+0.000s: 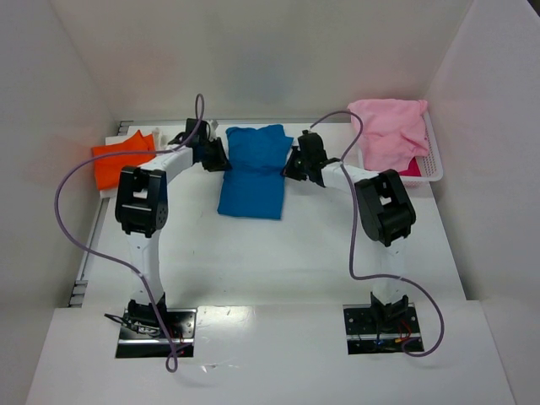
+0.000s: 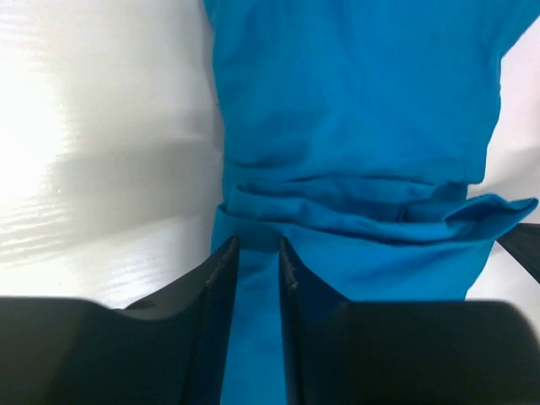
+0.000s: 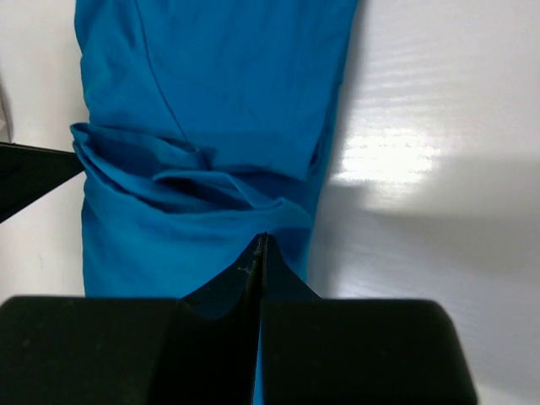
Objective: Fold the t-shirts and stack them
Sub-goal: Fold the folded rectangular tshirt in 1/3 of the way
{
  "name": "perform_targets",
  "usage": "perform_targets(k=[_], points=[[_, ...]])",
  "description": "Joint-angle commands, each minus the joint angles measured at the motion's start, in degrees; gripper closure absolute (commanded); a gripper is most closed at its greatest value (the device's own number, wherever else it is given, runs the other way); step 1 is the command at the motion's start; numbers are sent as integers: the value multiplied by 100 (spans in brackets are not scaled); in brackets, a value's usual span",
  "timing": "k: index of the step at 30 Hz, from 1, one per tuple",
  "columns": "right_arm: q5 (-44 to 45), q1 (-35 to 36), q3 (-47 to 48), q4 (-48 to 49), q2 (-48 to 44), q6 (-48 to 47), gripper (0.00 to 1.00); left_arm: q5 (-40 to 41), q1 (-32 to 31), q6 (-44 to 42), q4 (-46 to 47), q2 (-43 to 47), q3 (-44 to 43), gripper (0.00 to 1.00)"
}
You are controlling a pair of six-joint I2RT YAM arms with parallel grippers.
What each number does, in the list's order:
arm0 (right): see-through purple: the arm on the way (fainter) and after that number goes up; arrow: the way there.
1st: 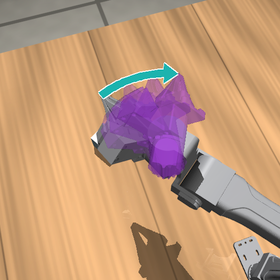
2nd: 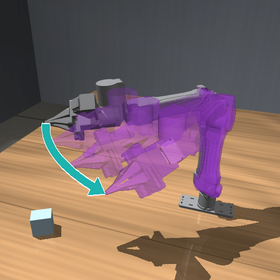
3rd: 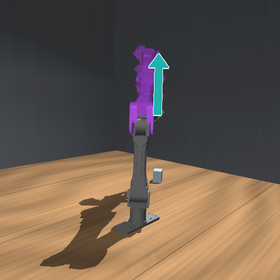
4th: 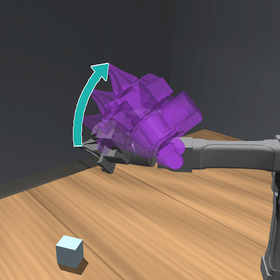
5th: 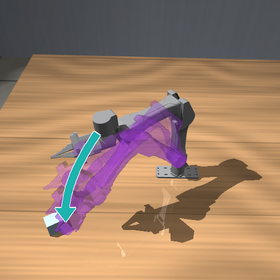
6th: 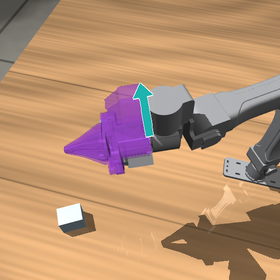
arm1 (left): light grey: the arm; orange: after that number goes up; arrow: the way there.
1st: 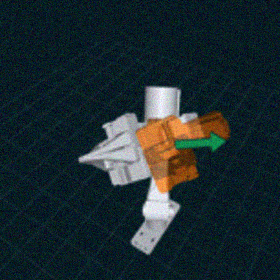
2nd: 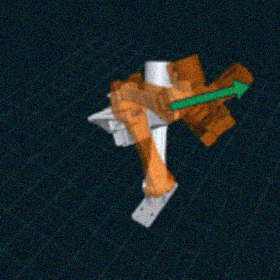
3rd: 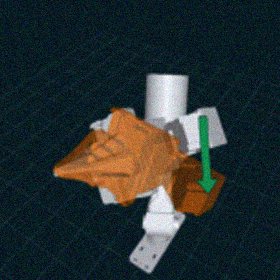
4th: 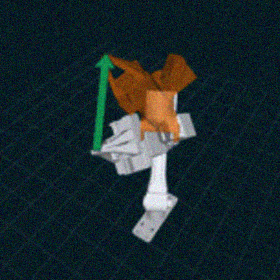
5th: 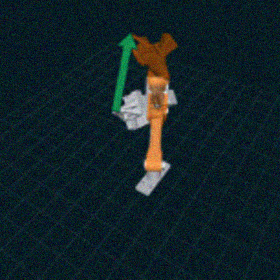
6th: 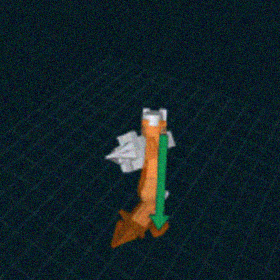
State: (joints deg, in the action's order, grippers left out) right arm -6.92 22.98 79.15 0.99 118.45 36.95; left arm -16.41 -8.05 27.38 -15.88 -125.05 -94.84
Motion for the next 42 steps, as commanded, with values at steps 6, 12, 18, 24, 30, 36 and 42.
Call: perform_targets(k=[6, 12, 18, 24, 30, 36, 42], points=[[68, -22, 549, 176, 456, -150, 99, 76, 23, -22, 111, -473, -474, 65], [182, -71, 839, 41, 601, -153, 99, 336, 23, -92, 59, -302, -588, 56], [282, -127, 829, -29, 15, -206, 80, 524, 23, -307, 11, 632, -148, 25], [85, -127, 223, -303, -1011, -311, 37, 355, 23, -365, -188, 1659, 561, 16], [-90, -67, -919, -409, -1951, -311, 29, 292, -177, -365, -460, 2425, 1764, 16], [146, 536, -1994, -416, -2599, -153, 29, 586, -258, -4, -495, 2900, 2760, 16], [251, 1029, -2506, -249, -2611, 204, 29, 718, -258, 207, -319, 3180, 3341, 18]])
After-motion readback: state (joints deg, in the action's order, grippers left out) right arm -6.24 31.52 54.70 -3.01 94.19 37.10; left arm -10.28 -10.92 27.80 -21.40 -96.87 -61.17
